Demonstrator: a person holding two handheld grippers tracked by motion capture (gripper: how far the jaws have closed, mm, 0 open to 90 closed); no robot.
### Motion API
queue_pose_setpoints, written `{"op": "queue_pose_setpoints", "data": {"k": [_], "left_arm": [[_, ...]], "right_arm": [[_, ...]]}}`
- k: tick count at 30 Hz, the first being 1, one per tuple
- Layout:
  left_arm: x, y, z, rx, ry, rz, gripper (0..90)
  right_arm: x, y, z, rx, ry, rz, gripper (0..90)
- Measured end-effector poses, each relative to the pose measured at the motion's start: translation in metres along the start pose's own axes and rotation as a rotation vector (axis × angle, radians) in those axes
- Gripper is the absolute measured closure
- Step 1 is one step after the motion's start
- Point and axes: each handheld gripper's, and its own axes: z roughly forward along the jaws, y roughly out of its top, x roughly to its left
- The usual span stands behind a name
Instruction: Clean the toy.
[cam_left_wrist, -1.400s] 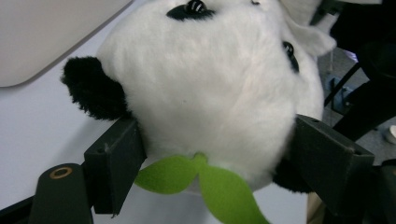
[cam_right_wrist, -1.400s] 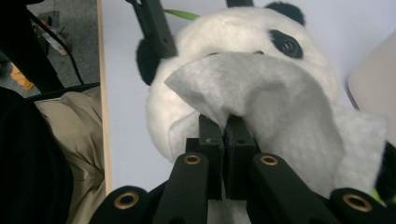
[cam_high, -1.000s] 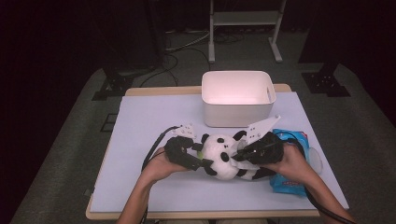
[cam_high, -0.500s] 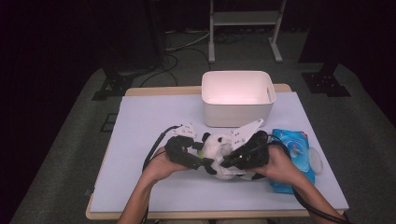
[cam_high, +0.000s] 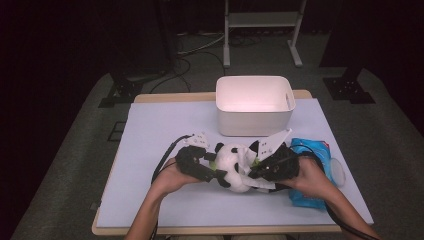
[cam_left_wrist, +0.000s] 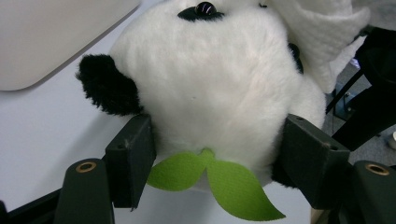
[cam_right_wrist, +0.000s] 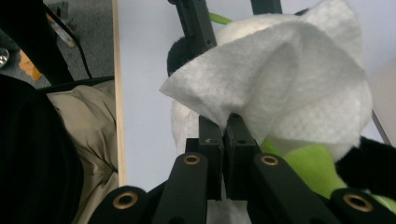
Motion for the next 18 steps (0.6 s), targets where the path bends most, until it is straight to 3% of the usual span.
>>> {"op": "queue_pose_setpoints", "data": {"k": [3, 11, 18], "left_arm": [[-0.004, 0.003, 0.0, -0.005, -0.004, 0.013, 30.0], [-0.011, 0.007, 0.0, -0.008, -0.01, 0.058, 30.3], [-0.009, 0.005, 0.001, -0.001, -0.003, 0.056, 30.3]], "right_arm": [[0.001, 0.0, 0.0, -0.014, -0.002, 0.001, 86.9], [0.006, 0.029, 0.013, -0.045, 0.032, -0.048, 86.9], [0.0, 0.038, 0.013, -0.039, 0.016, -0.046, 86.9]]}}
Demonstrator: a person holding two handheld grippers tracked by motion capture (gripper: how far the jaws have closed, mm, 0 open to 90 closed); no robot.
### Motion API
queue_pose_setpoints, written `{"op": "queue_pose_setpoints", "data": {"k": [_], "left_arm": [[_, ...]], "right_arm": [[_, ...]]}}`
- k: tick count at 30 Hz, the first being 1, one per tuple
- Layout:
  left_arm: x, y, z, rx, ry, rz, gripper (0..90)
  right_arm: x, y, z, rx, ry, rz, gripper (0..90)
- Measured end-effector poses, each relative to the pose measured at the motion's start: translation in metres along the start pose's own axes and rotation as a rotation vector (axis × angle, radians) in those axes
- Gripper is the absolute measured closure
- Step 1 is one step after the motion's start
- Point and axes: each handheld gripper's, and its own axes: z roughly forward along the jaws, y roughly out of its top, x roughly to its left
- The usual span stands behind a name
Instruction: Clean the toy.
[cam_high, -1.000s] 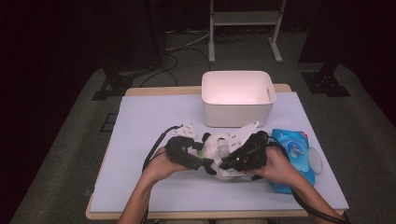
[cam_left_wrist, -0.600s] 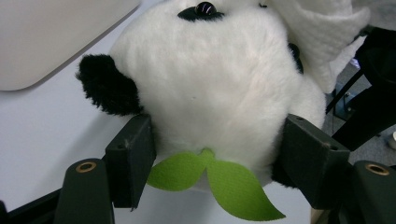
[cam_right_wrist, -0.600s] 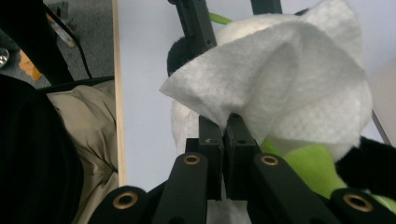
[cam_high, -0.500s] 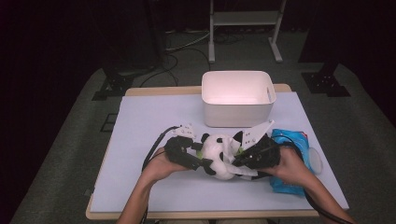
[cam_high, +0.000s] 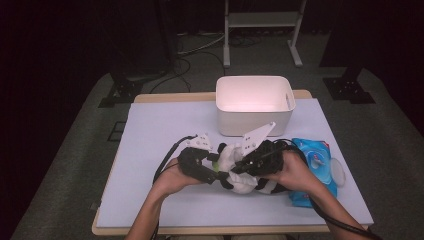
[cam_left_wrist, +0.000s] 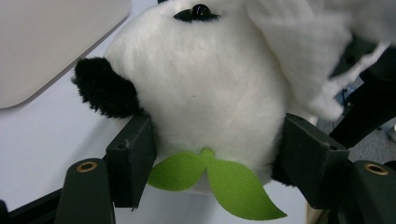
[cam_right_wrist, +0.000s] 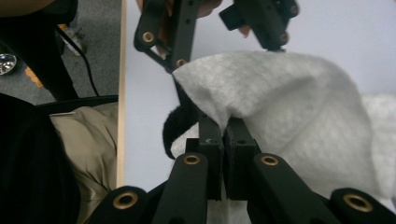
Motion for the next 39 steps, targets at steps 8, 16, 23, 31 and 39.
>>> {"op": "queue_pose_setpoints", "data": {"k": [8, 16, 23, 31, 39], "left_arm": [[0.0, -0.002, 0.0, 0.014, -0.002, 0.02, 30.1], [0.003, -0.004, 0.001, 0.006, -0.013, 0.003, 28.8], [0.009, -0.008, 0.003, 0.017, -0.033, -0.046, 26.3], [0.014, -0.012, 0.008, 0.023, -0.05, -0.07, 25.5], [0.014, -0.012, 0.011, 0.029, -0.047, -0.07, 23.7]], "right_arm": [[-0.017, -0.008, -0.021, 0.004, -0.08, 0.046, 86.9], [-0.03, -0.027, -0.028, 0.035, -0.083, 0.102, 86.9], [-0.025, -0.037, -0.022, 0.059, -0.042, 0.113, 87.0], [-0.014, -0.045, -0.011, 0.078, 0.002, 0.103, 86.9], [-0.005, -0.046, -0.003, 0.097, 0.037, 0.088, 86.9]]}}
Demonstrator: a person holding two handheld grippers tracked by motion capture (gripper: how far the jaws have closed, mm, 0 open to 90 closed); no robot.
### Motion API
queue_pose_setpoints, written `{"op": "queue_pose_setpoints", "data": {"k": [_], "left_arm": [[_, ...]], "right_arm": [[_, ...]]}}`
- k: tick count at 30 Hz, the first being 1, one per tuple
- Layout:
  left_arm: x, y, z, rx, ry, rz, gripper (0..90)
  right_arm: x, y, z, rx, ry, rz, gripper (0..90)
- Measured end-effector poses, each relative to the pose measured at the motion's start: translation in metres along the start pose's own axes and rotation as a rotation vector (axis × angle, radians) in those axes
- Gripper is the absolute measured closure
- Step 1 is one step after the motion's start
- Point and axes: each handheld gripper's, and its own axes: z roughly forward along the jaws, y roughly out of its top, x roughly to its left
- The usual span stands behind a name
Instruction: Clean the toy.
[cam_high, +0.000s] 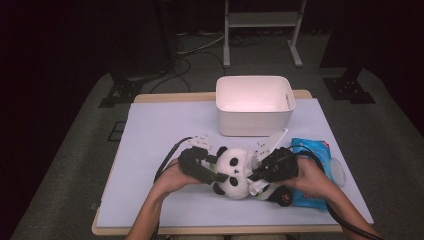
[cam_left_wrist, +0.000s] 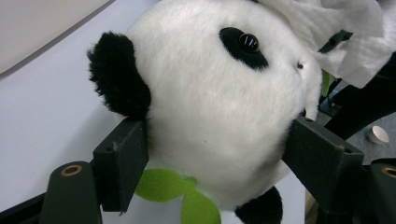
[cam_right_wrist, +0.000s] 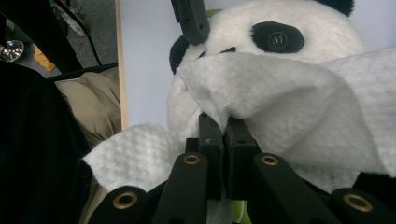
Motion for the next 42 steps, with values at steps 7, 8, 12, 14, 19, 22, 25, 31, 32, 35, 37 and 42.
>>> {"op": "queue_pose_setpoints", "data": {"k": [7, 8, 12, 14, 19, 22, 25, 31, 32, 35, 37, 42], "left_arm": [[-0.001, 0.0, -0.001, 0.005, 0.022, 0.041, 27.2], [-0.001, 0.001, -0.001, 0.006, 0.021, 0.041, 27.2], [-0.003, 0.0, -0.001, 0.005, 0.019, 0.047, 27.2], [-0.003, 0.0, -0.001, 0.003, 0.018, 0.043, 27.2], [-0.001, 0.0, -0.001, 0.014, 0.004, 0.033, 26.2], [0.001, -0.002, -0.001, 0.01, -0.012, 0.007, 23.0], [0.001, -0.002, 0.0, 0.004, -0.02, -0.009, 20.8], [0.003, -0.003, 0.004, 0.022, -0.047, -0.041, 13.4], [0.002, -0.003, 0.005, 0.014, -0.047, -0.038, 14.1], [-0.001, -0.002, 0.005, 0.014, -0.04, -0.009, 19.7], [-0.003, 0.001, 0.003, 0.004, -0.031, -0.001, 22.5], [-0.007, 0.003, 0.0, -0.009, -0.023, 0.028, 25.9]], "right_arm": [[-0.005, 0.003, -0.006, -0.027, -0.03, 0.002, 87.0], [-0.006, 0.003, -0.008, -0.034, -0.036, 0.007, 86.9], [-0.013, 0.002, -0.014, -0.054, -0.061, 0.022, 86.9], [-0.017, 0.0, -0.016, -0.056, -0.072, 0.038, 86.9], [-0.018, -0.006, -0.01, -0.043, -0.058, 0.053, 86.9], [-0.017, -0.01, -0.008, -0.048, -0.053, 0.049, 87.0], [-0.015, -0.014, -0.006, -0.041, -0.047, 0.056, 87.0], [-0.011, -0.018, -0.006, -0.031, -0.034, 0.048, 87.0], [-0.01, -0.018, -0.005, -0.028, -0.032, 0.045, 87.0], [-0.009, -0.016, -0.005, -0.023, -0.033, 0.044, 87.0], [-0.008, -0.013, -0.008, -0.028, -0.043, 0.037, 87.0], [-0.006, -0.004, -0.017, -0.064, -0.041, 0.021, 87.0]]}}
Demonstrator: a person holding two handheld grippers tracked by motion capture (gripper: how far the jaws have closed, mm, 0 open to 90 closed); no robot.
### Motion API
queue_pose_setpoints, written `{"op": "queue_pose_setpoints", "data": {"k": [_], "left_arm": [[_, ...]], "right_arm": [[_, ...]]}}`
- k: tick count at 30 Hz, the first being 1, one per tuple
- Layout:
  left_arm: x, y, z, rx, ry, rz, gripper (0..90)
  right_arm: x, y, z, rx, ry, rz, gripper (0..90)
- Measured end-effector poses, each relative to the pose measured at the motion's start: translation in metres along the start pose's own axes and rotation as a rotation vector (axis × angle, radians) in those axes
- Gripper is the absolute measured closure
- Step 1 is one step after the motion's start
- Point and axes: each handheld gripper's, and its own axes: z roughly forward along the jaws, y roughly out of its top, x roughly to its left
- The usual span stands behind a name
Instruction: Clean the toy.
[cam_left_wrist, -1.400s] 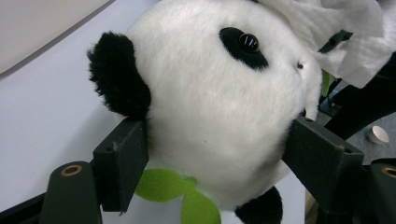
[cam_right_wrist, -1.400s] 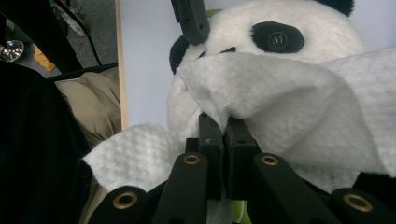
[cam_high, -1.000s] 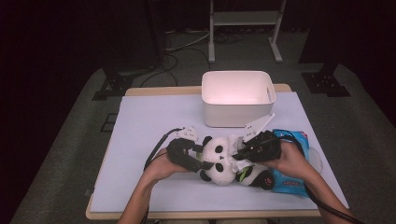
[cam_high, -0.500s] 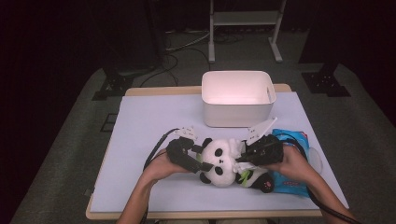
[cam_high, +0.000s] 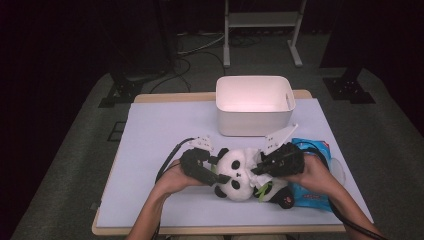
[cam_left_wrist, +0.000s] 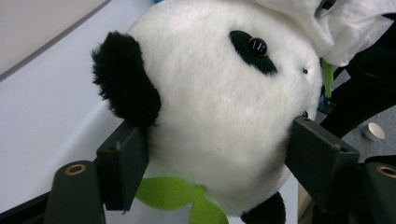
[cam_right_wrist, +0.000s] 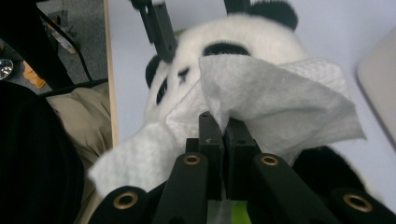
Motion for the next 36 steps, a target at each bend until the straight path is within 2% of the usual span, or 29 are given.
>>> {"op": "queue_pose_setpoints", "data": {"k": [9, 15, 21, 28, 31, 36], "left_arm": [[-0.008, 0.005, -0.001, 0.006, 0.023, 0.038, 26.0], [-0.012, 0.008, -0.002, -0.004, 0.027, 0.052, 26.2], [-0.013, 0.008, -0.002, 0.003, 0.03, 0.059, 26.6], [-0.013, 0.008, -0.002, 0.005, 0.028, 0.058, 26.5], [-0.013, 0.007, -0.002, 0.008, 0.028, 0.06, 26.5], [-0.01, 0.005, -0.002, 0.014, 0.017, 0.047, 25.7]], "right_arm": [[0.0, 0.031, 0.002, 0.001, 0.004, -0.04, 87.0], [-0.004, 0.053, 0.013, 0.022, 0.014, -0.063, 86.9], [-0.011, 0.068, 0.025, 0.035, 0.018, -0.063, 86.9], [-0.019, 0.072, 0.028, 0.049, -0.005, -0.058, 87.0], [-0.024, 0.065, 0.023, 0.058, -0.03, -0.041, 86.9], [-0.025, 0.056, 0.016, 0.068, -0.045, -0.025, 86.9]]}}
